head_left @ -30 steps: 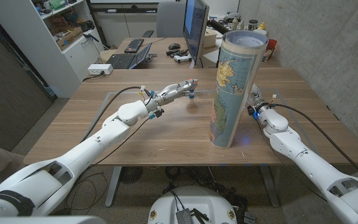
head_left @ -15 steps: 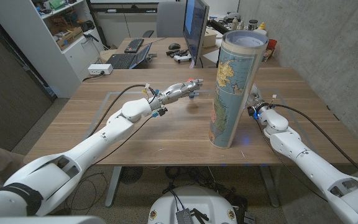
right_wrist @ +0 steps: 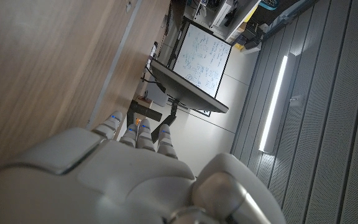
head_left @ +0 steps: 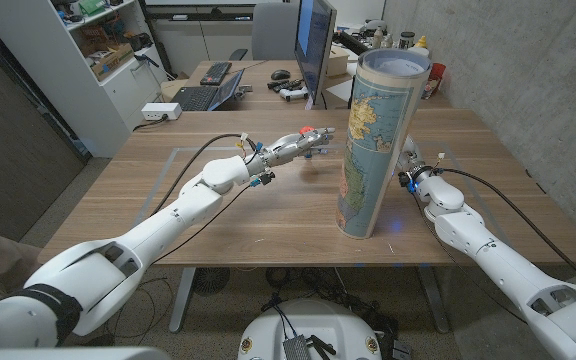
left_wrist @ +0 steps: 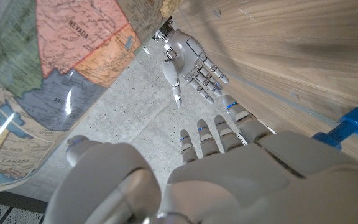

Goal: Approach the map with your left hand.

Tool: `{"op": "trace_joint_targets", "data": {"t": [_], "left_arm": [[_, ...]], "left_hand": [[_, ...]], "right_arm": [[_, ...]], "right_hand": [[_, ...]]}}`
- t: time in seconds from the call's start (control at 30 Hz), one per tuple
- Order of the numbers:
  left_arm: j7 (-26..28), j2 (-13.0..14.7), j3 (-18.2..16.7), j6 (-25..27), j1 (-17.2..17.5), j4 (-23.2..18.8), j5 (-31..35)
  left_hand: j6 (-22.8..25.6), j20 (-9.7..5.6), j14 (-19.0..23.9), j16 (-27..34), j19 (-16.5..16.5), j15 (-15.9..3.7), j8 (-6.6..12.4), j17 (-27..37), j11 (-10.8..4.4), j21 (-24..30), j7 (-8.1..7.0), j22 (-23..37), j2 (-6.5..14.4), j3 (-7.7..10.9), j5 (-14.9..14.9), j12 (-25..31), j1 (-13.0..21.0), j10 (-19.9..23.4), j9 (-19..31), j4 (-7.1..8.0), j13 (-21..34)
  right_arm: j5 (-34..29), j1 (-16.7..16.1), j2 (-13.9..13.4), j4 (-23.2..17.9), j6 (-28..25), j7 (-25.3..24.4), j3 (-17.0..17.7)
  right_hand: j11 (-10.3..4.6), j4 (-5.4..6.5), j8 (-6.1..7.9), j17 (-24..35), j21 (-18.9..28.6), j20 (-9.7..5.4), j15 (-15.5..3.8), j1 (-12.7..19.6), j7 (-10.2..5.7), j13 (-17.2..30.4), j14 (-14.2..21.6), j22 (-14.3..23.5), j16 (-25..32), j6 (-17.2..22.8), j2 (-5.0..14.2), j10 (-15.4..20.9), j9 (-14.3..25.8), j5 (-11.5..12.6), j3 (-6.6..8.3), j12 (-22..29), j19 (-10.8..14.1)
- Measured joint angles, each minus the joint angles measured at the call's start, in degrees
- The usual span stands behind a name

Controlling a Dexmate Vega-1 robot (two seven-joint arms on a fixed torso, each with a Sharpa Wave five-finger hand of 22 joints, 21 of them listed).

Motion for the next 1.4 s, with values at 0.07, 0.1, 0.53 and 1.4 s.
{"op": "trace_joint_targets", "data": {"t": [0.07, 0.1, 0.53, 1.4], "left_arm": [[-0.42, 0.00, 0.00, -0.39, 0.00, 0.00, 0.01], [-0.65, -0.37, 0.17, -0.64, -0.37, 0.72, 0.01], [-2.92, -2.22, 1.02, -3.04, -1.90, 3.99, -0.08], [-5.51, -3.43, 1.96, -5.19, -2.68, 5.01, -0.25]], "left_hand": [[0.00, 0.00, 0.00, 0.00, 0.00, 0.00, 0.00, 0.00, 0.00, 0.00, 0.00, 0.00, 0.00, 0.00, 0.00, 0.00, 0.00, 0.00, 0.00, 0.00, 0.00], [0.00, 0.00, 0.00, 0.00, 0.00, 0.00, 0.00, 0.00, 0.00, 0.00, 0.00, 0.00, 0.00, 0.00, -0.05, 0.00, 0.00, 0.00, 0.00, 0.00, 0.00], [0.72, 0.00, 0.28, 0.00, 0.00, 0.28, 0.00, 0.00, -0.01, 0.00, 0.31, 0.00, -0.23, -0.01, -0.43, 0.00, -0.22, 0.60, 0.01, 0.01, 0.00], [0.72, 0.00, 1.06, 0.00, 0.00, 0.03, 0.00, 0.00, -0.41, 0.00, 0.31, 0.01, -0.22, -0.24, -1.09, 0.66, -0.68, 2.45, 0.01, 0.23, 0.00]], "right_arm": [[0.00, 0.07, 0.00, 0.08, 0.00, 0.00, -0.08], [-0.12, 0.11, 0.00, 0.12, -0.17, -0.12, -0.11], [-0.81, 0.07, -0.23, 0.11, -0.56, -0.77, -0.36], [-1.81, -0.53, -0.61, -0.89, -1.46, -2.06, -0.80]], "right_hand": [[0.00, 0.00, 0.00, 0.00, 0.00, -0.01, 0.00, 0.00, 0.00, 0.00, 0.00, 0.00, 0.00, 0.00, 0.00, 0.00, 0.00, 0.00, 0.00, 0.00, -0.01], [0.00, 0.00, 0.00, 0.00, 0.00, -0.21, 0.00, -0.01, 0.00, 0.00, 0.00, 0.00, 0.00, 0.00, -0.01, 0.00, 0.00, 0.00, 0.00, 0.00, -0.21], [-0.01, 0.34, 0.00, 0.00, 0.00, 0.20, 0.11, -0.23, 0.00, 0.00, -0.11, 0.00, 0.00, 0.00, -0.23, 0.00, 0.00, 0.01, 0.15, 0.00, -0.61], [0.05, 0.47, 0.27, 0.00, 0.00, -0.75, -0.21, -0.23, 0.00, -0.28, -0.41, 0.00, 0.00, 0.00, -0.23, 0.07, 0.00, -0.23, 0.01, 0.44, -0.08]]}}
